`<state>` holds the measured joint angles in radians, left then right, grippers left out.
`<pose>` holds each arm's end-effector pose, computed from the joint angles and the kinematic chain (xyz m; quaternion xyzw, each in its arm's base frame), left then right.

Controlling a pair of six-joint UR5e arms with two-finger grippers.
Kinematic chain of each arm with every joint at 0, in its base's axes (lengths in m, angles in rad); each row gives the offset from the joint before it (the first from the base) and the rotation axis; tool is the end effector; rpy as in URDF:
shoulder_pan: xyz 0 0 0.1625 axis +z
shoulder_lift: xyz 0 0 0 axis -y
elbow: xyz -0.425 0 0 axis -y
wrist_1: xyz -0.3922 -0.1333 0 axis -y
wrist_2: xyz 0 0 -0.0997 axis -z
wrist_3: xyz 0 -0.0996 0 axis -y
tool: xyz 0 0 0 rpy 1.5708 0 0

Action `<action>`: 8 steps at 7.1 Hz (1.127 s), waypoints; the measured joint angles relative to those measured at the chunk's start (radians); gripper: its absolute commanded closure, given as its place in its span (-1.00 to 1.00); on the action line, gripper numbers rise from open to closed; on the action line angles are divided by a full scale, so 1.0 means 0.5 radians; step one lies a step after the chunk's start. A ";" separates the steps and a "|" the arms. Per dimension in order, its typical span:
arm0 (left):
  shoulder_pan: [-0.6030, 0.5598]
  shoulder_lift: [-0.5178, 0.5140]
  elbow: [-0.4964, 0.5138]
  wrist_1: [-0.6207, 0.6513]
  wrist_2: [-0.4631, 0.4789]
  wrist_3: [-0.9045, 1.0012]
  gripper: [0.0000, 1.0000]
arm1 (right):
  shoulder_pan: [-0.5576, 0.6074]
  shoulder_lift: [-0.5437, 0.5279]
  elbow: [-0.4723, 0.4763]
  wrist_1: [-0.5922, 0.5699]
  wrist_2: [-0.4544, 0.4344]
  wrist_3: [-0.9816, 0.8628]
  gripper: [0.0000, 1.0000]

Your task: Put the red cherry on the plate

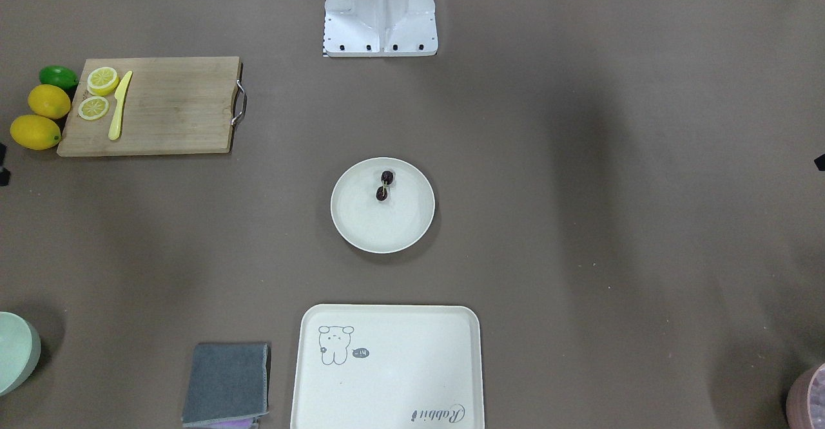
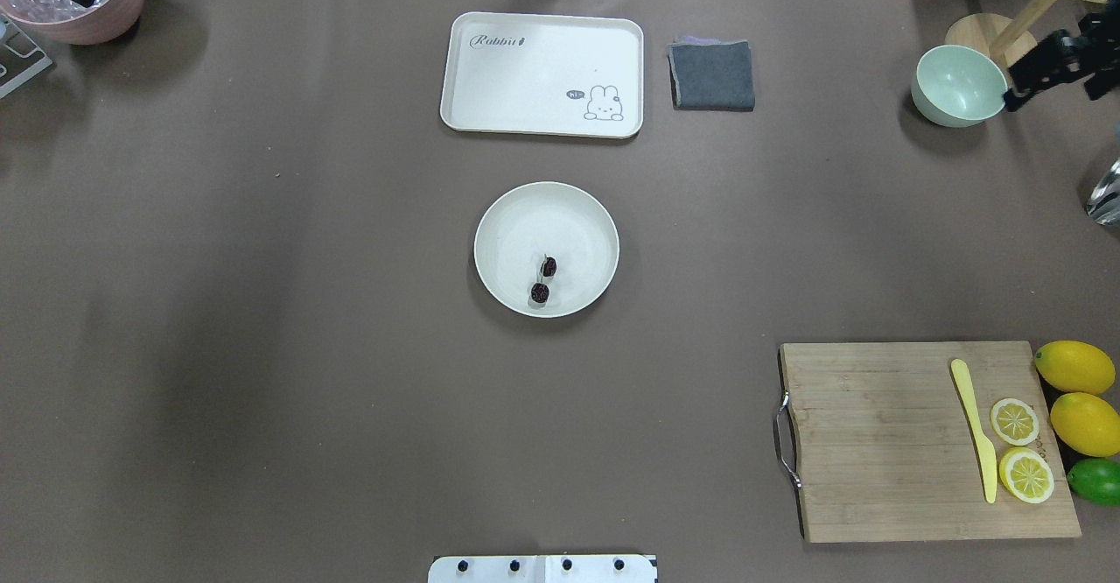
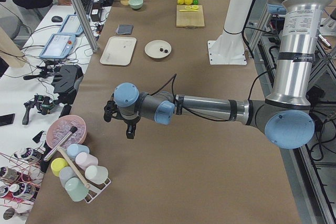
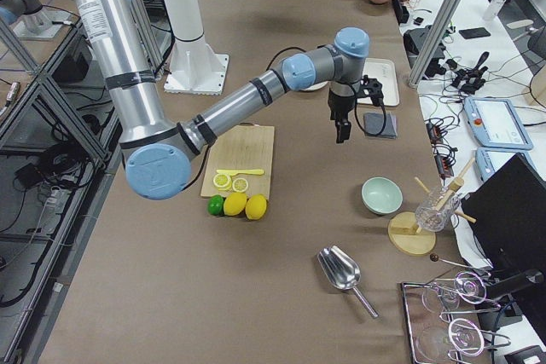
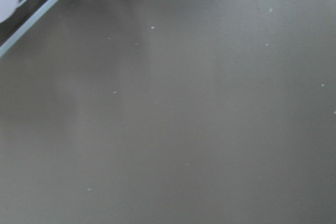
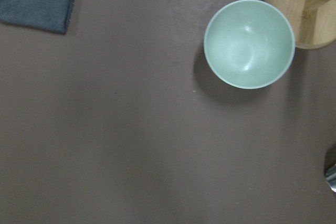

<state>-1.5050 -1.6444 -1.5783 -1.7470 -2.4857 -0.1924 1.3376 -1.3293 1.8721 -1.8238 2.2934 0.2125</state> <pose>-0.0191 -0.5365 0.5879 0.0578 0.4492 0.0003 0.8916 -0.0625 -0.5549 0.4157 0.0544 -0.3710 -0.0606 0.9251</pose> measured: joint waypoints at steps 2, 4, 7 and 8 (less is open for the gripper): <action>-0.061 0.034 -0.222 0.274 -0.045 0.085 -0.96 | 0.241 -0.190 0.031 -0.003 0.118 -0.284 -0.99; -0.051 0.113 -0.476 0.393 -0.059 -0.078 -0.96 | 0.315 -0.361 0.195 -0.049 0.203 -0.330 -0.99; 0.168 0.110 -0.648 0.314 -0.048 -0.594 -0.96 | 0.333 -0.400 0.369 -0.276 0.229 -0.317 -0.99; 0.256 0.101 -0.658 0.214 -0.042 -0.791 -0.96 | 0.334 -0.399 0.365 -0.291 0.222 -0.318 -0.99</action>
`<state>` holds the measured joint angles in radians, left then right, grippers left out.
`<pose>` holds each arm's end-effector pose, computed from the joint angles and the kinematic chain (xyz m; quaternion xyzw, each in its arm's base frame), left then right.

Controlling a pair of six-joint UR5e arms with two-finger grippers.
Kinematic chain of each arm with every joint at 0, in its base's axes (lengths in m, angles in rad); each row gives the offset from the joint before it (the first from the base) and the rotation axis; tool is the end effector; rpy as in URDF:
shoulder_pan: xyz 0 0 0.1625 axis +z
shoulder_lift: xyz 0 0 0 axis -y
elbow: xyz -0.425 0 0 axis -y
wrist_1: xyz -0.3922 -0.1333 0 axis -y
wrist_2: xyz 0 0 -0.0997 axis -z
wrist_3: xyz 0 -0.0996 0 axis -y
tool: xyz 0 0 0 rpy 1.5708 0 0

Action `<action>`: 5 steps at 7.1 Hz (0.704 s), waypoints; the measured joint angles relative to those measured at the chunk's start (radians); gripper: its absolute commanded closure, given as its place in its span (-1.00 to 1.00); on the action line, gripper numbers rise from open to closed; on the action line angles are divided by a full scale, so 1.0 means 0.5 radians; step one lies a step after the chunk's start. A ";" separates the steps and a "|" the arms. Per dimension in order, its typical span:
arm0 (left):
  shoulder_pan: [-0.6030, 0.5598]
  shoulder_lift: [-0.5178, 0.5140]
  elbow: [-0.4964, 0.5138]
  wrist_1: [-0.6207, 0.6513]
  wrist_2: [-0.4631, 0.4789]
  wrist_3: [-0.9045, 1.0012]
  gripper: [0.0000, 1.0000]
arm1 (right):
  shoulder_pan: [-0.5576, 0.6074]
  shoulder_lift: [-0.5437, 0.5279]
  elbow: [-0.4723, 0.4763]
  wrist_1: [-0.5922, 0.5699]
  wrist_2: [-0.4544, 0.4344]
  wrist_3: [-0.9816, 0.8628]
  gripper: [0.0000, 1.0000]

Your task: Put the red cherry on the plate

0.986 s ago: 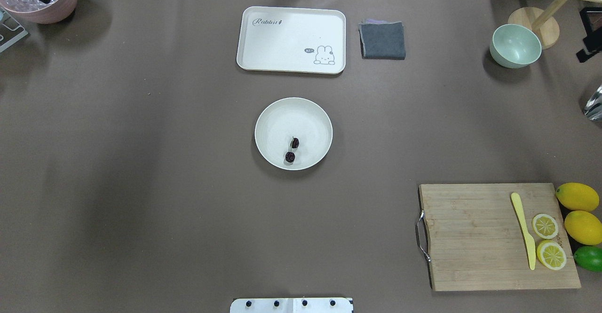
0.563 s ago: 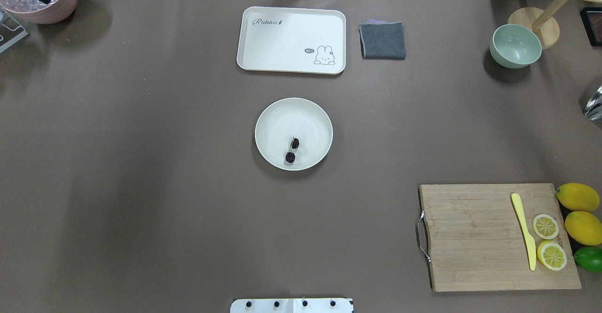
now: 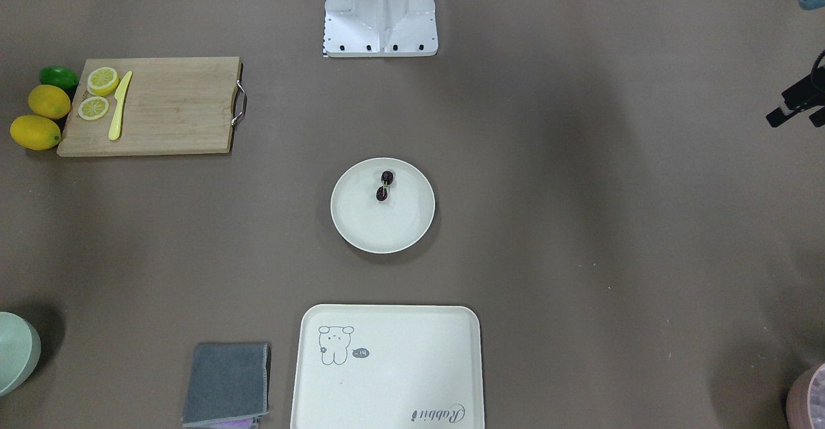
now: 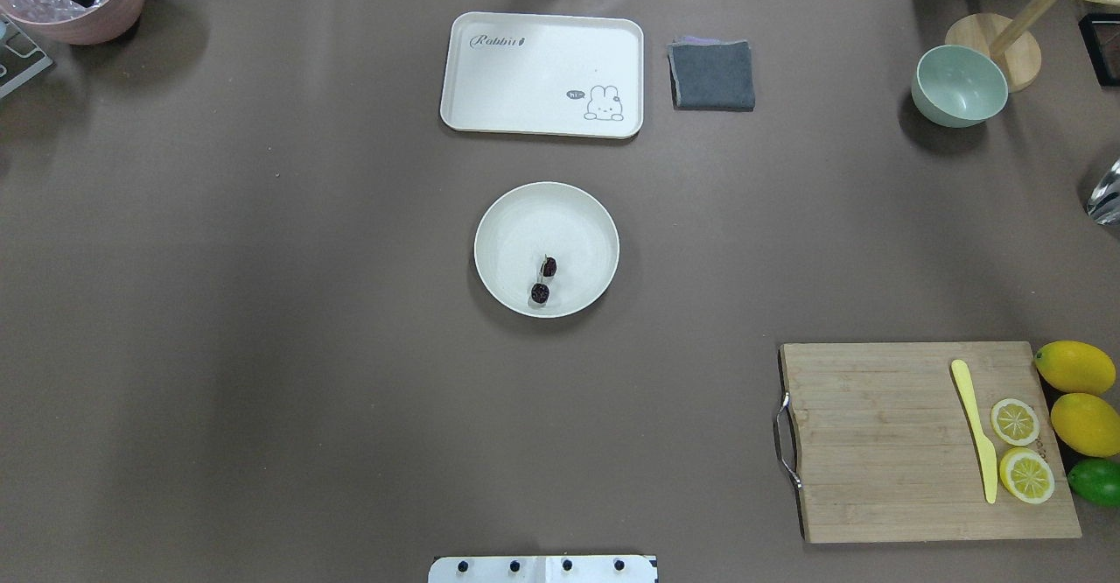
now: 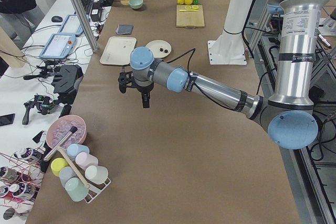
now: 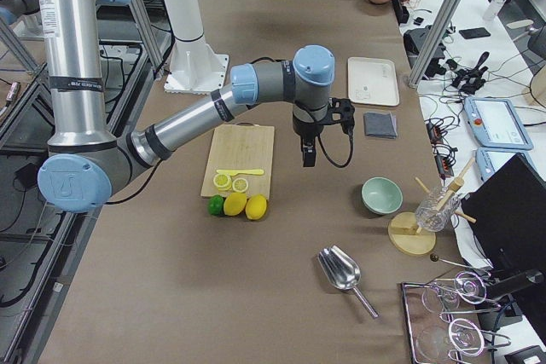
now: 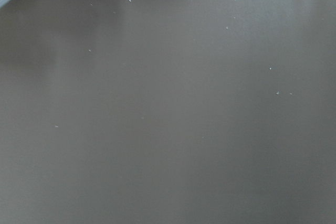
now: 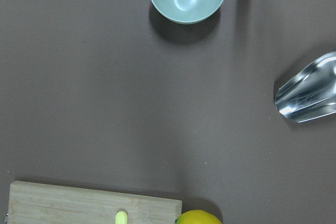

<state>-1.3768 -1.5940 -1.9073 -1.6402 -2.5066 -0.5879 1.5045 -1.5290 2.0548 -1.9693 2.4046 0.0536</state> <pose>0.0428 -0.4932 0.4616 0.0078 0.4798 -0.0765 0.8740 0.0287 -0.4673 0.4440 0.0338 -0.4069 -0.0315 0.9123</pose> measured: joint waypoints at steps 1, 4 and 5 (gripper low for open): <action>0.053 -0.006 -0.002 -0.061 0.028 -0.110 -0.96 | 0.000 -0.003 -0.011 -0.004 -0.007 -0.009 -0.99; 0.096 0.020 0.008 -0.098 0.109 0.040 -0.96 | 0.001 0.008 -0.050 0.000 -0.014 -0.046 -0.99; 0.099 0.048 0.002 -0.098 0.115 0.101 -0.96 | 0.001 0.018 -0.057 0.000 -0.014 -0.055 -0.99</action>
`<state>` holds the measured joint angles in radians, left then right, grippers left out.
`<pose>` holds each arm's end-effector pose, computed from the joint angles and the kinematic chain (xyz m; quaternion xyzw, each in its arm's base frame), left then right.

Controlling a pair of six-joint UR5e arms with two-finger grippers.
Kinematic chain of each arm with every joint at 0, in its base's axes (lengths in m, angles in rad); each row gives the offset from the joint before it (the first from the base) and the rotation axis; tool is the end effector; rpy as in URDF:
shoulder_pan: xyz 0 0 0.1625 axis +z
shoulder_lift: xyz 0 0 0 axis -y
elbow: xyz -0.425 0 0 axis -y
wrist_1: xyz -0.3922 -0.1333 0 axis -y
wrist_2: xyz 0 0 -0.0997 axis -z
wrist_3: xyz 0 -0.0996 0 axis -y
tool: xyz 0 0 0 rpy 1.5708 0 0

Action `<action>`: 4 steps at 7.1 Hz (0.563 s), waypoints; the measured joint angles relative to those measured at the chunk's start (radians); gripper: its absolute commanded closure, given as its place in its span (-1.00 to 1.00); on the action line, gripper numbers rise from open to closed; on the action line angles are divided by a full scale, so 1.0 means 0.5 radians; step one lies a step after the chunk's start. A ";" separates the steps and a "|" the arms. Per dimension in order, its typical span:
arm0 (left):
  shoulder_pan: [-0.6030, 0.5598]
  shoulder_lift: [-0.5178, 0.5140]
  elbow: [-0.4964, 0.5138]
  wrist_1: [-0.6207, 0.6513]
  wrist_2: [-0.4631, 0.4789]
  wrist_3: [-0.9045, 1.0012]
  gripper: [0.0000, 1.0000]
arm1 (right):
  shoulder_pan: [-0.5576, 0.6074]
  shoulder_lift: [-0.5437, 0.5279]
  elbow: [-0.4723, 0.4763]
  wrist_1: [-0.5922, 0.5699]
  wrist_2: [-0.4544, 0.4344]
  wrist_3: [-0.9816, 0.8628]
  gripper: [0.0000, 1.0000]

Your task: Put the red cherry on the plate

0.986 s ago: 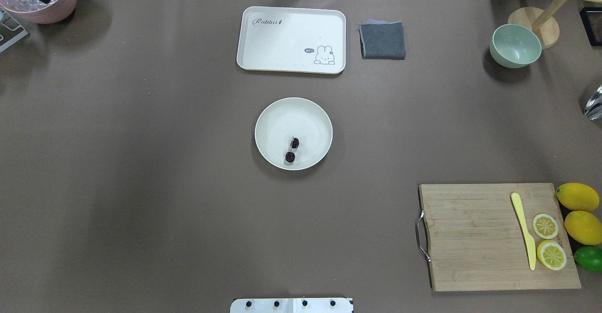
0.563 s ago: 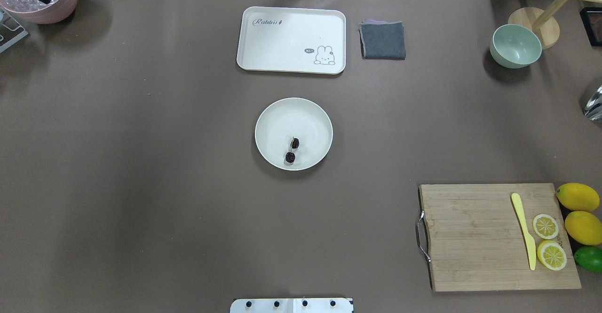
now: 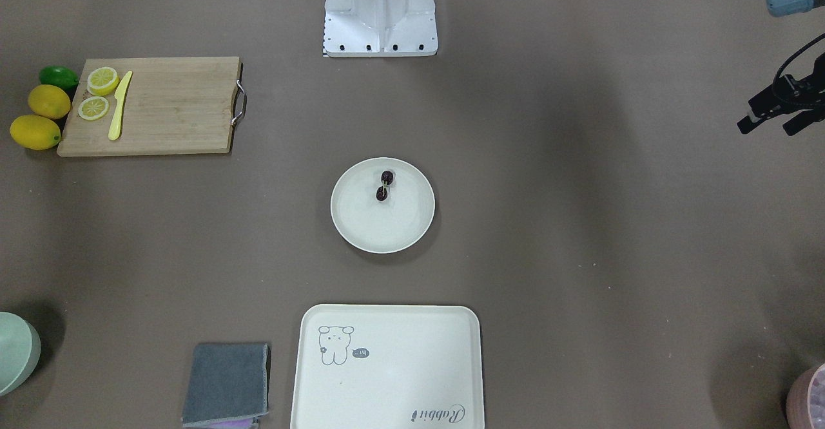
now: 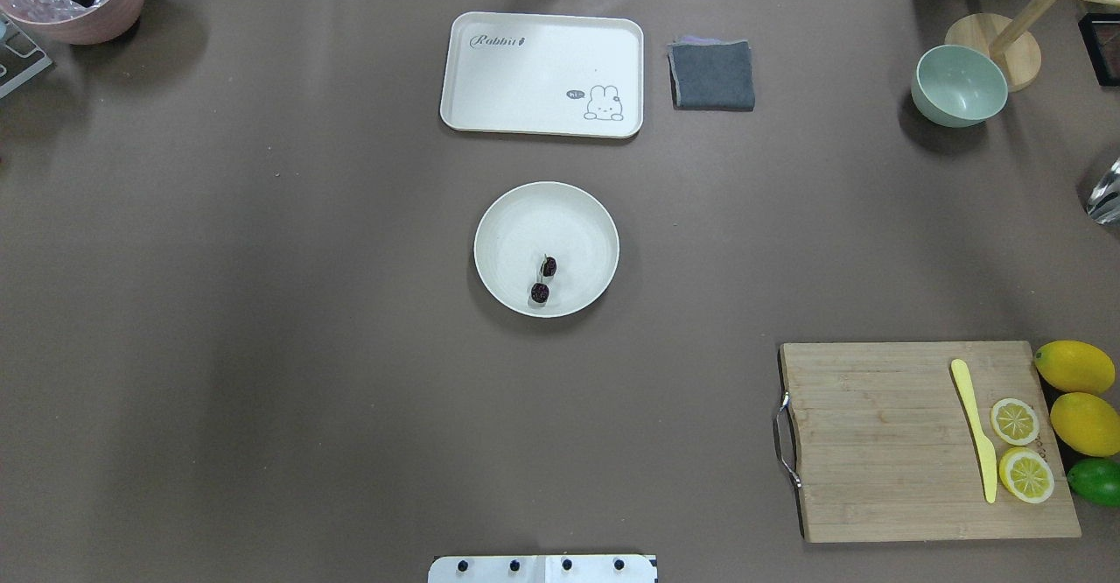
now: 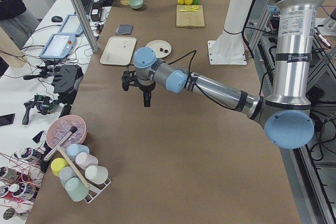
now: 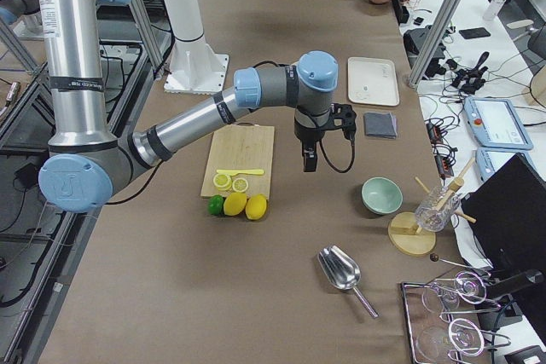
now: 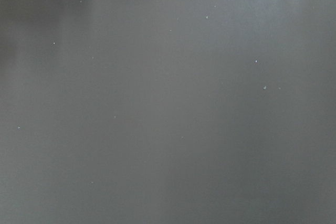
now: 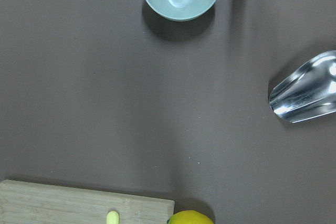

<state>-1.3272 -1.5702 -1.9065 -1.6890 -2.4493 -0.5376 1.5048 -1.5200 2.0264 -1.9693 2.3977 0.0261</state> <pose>0.0626 -0.4869 0.4720 0.0303 0.4606 -0.0346 0.8864 0.0288 -0.4739 0.4530 0.0309 -0.4030 -0.0399 0.9138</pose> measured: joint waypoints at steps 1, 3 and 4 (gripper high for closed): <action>0.002 0.015 -0.009 0.000 0.020 0.018 -0.96 | 0.000 0.008 -0.002 0.000 0.000 -0.003 -0.99; 0.004 0.022 -0.013 0.005 0.123 0.017 -0.96 | 0.001 0.020 -0.007 -0.001 -0.003 -0.003 -0.99; 0.008 0.023 -0.010 0.011 0.197 0.022 -0.96 | 0.003 0.020 -0.008 -0.001 -0.006 -0.003 -0.99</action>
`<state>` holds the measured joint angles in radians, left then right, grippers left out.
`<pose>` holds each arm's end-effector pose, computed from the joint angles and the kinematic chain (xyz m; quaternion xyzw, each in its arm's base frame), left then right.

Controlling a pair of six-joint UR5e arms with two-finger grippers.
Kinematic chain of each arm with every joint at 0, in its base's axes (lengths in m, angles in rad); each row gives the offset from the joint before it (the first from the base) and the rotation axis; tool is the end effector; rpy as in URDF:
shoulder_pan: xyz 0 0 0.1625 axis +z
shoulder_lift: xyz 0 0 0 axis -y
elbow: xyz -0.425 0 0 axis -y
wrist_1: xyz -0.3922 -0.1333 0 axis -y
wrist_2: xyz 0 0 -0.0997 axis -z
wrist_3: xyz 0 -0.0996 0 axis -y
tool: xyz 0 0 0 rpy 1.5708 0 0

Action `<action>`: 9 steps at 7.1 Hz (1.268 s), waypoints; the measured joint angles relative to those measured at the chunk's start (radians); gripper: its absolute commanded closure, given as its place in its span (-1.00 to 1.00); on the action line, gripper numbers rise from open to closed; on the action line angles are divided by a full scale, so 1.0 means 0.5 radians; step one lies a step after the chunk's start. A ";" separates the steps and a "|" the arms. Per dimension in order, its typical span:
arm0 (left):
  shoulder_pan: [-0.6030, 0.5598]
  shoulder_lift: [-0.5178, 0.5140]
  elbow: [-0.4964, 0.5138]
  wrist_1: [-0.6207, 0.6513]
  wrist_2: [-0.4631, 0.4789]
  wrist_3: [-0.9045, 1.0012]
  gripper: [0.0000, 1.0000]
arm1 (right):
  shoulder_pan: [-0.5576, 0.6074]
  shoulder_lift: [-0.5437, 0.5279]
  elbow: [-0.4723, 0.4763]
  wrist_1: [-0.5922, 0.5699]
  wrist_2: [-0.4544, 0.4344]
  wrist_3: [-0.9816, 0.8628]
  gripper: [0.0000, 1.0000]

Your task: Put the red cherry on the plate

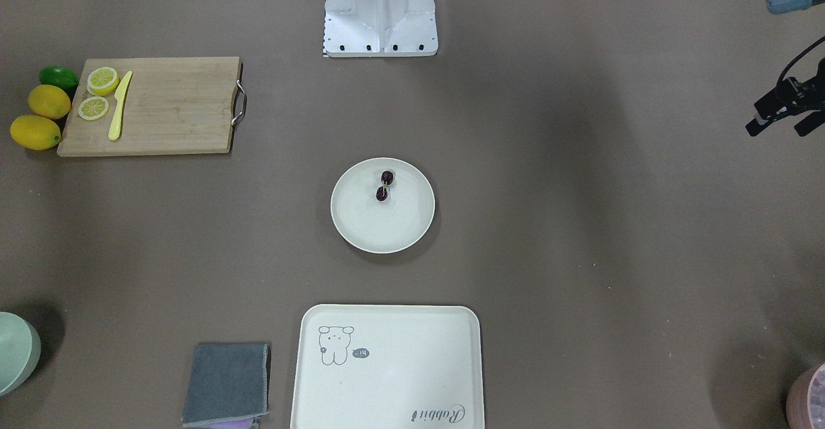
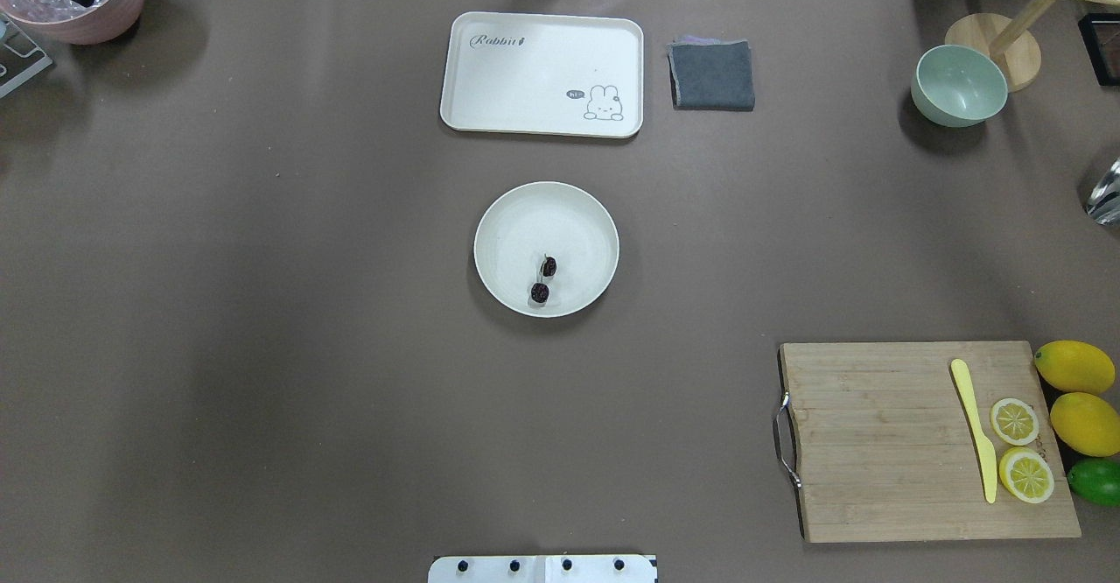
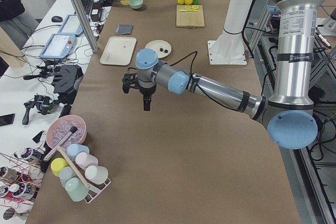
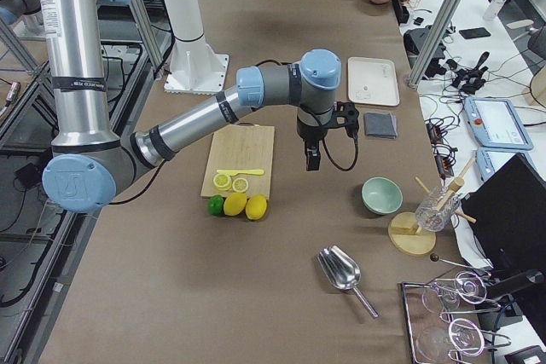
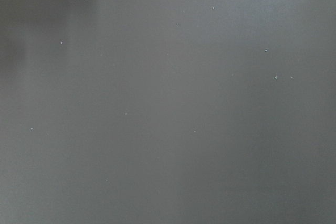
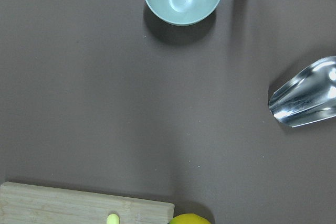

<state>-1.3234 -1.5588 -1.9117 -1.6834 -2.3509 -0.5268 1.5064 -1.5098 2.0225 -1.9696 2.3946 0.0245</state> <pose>0.0578 -0.4871 0.4822 0.0475 0.4200 -0.0432 0.9052 0.0296 -0.4773 0.4502 0.0343 -0.4016 -0.0410 0.9142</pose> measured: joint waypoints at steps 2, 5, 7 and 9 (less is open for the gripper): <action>0.003 0.000 -0.010 0.006 0.067 0.018 -0.96 | 0.007 0.001 0.000 0.001 -0.013 -0.002 -0.99; -0.001 0.000 -0.024 -0.009 0.066 0.025 -0.96 | 0.040 -0.011 0.008 0.002 -0.044 -0.005 -0.99; -0.003 -0.004 -0.030 -0.012 0.066 0.028 -0.96 | 0.059 -0.003 0.005 0.002 -0.046 -0.010 -0.99; -0.004 -0.008 -0.033 -0.013 0.064 0.044 -0.96 | 0.063 -0.002 0.005 0.000 -0.046 -0.016 -0.99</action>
